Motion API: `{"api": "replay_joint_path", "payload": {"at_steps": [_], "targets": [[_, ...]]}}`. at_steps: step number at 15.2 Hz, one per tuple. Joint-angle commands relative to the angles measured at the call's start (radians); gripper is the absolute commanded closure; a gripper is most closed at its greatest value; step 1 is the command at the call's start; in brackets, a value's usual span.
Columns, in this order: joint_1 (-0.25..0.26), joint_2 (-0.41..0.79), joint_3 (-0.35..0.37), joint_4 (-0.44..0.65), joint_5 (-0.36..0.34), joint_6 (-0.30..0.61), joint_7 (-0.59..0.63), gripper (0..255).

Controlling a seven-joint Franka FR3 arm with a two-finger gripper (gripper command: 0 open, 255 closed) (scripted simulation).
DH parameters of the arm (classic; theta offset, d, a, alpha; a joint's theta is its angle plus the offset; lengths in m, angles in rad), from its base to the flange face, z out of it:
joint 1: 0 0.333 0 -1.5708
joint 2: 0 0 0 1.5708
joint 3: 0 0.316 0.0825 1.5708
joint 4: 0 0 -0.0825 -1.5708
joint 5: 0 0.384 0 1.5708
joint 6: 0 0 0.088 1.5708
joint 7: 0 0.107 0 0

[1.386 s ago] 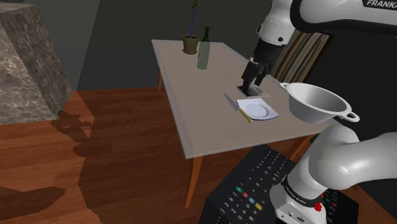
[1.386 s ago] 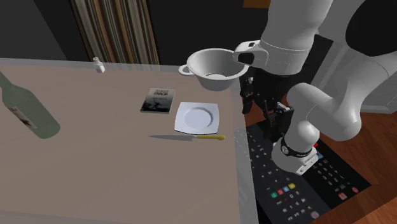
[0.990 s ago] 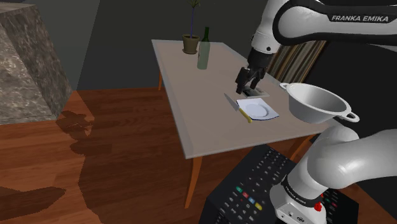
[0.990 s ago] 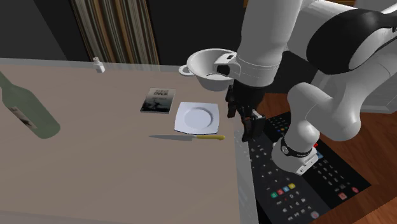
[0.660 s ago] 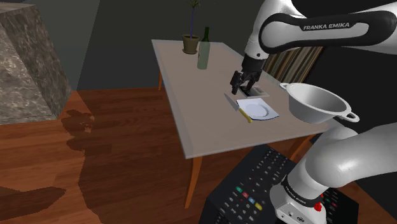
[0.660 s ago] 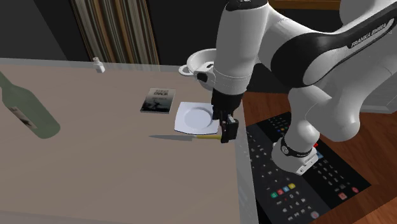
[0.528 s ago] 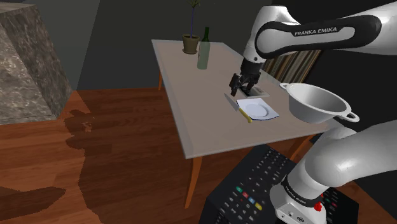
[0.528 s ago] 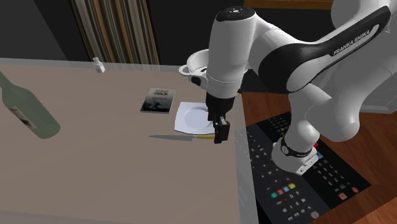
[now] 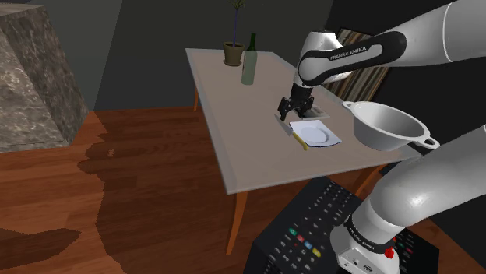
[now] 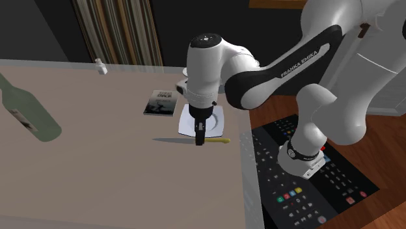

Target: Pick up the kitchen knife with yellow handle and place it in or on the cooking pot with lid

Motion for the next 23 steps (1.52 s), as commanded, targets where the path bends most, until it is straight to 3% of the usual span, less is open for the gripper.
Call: {"api": "replay_joint_path", "payload": {"at_steps": [1, 4, 12, 20, 21, 23], "targets": [[-0.017, 0.061, -0.012, 0.016, -0.009, 0.046, 0.016, 0], [-0.042, 0.155, -0.035, 0.045, -0.019, 0.111, 0.031, 0], [-0.047, 0.241, -0.045, 0.014, -0.015, 0.228, 0.028, 0], [-0.047, 0.241, -0.045, 0.014, -0.015, 0.228, 0.028, 0], [-0.047, 0.241, -0.045, 0.014, -0.015, 0.228, 0.028, 255], [-0.047, 0.241, -0.045, 0.014, -0.015, 0.228, 0.028, 255]]}}
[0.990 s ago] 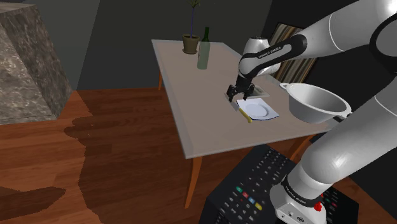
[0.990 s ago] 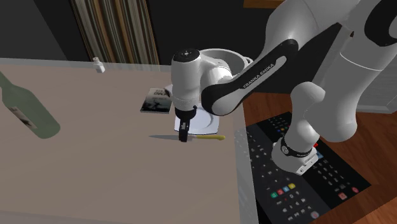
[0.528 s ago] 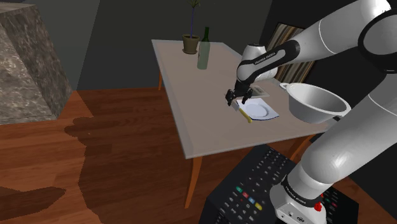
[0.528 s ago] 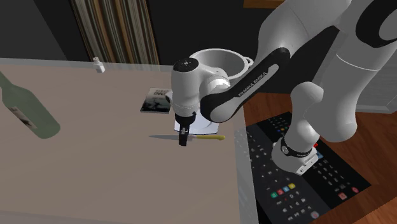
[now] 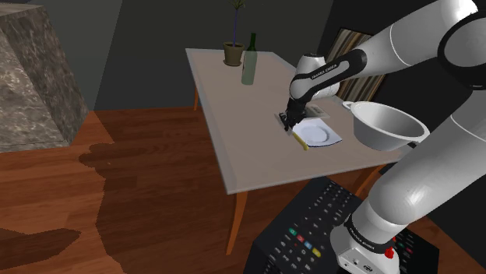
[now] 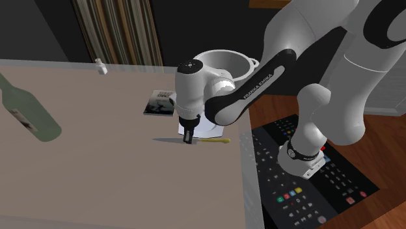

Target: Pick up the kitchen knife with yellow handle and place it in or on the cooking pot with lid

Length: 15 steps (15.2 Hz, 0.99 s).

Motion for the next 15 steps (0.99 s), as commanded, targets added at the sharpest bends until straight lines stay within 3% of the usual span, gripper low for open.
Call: {"api": "replay_joint_path", "payload": {"at_steps": [1, 7, 15], "targets": [[0.0, 0.0, 0.0, 0.0, 0.0, 0.0, 0.0, 255], [0.0, 0.0, 0.0, 0.0, 0.0, 0.0, 0.0, 255], [0.0, -0.069, 0.004, 0.047, -0.004, -0.115, 0.0, 255]]}}
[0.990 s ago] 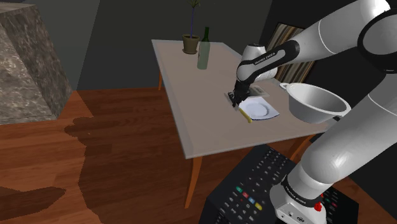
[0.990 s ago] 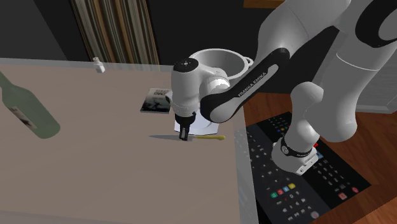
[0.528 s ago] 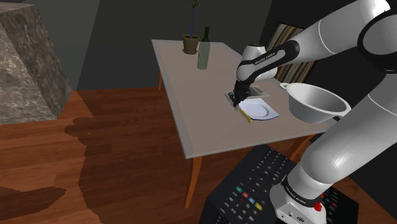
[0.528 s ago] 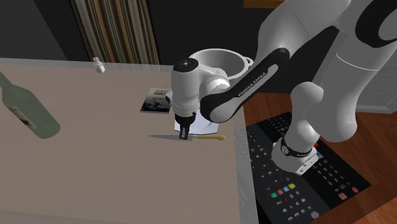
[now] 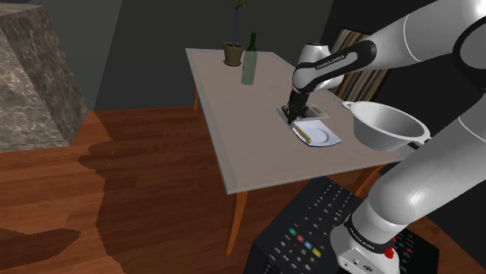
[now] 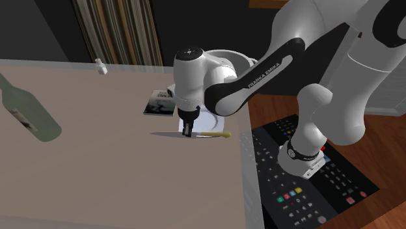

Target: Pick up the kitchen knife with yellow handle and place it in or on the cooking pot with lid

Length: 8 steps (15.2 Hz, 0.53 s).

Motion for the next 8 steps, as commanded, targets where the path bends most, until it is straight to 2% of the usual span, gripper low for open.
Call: {"api": "replay_joint_path", "payload": {"at_steps": [1, 8], "targets": [[0.001, -0.017, 0.002, 0.012, -0.001, -0.03, 0.001, 255], [0.001, -0.063, 0.006, 0.065, -0.002, -0.129, 0.0, 255]]}}
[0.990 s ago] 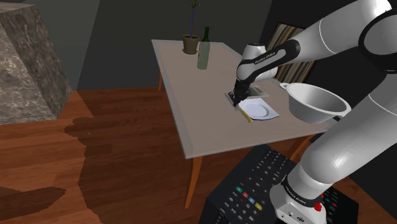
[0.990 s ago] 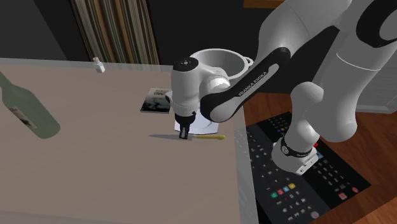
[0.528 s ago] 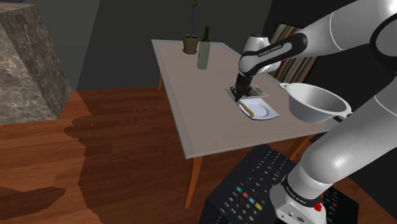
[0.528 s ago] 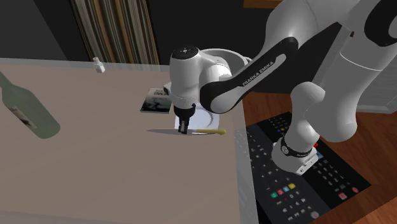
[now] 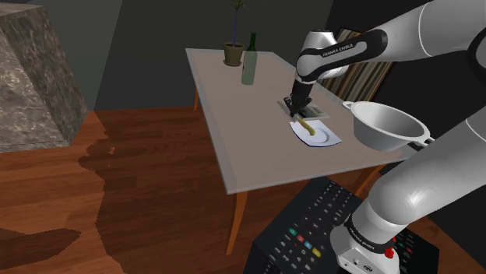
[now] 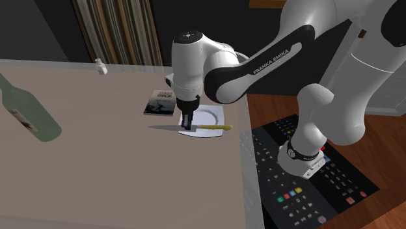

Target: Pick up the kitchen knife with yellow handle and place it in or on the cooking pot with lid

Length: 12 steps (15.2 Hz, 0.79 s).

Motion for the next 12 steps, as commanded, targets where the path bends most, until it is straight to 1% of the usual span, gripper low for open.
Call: {"api": "replay_joint_path", "payload": {"at_steps": [1, 12], "targets": [[0.001, -0.014, 0.003, 0.016, 0.0, -0.031, 0.002, 255], [0.003, -0.06, 0.009, 0.123, 0.001, -0.183, -0.002, 255]]}}
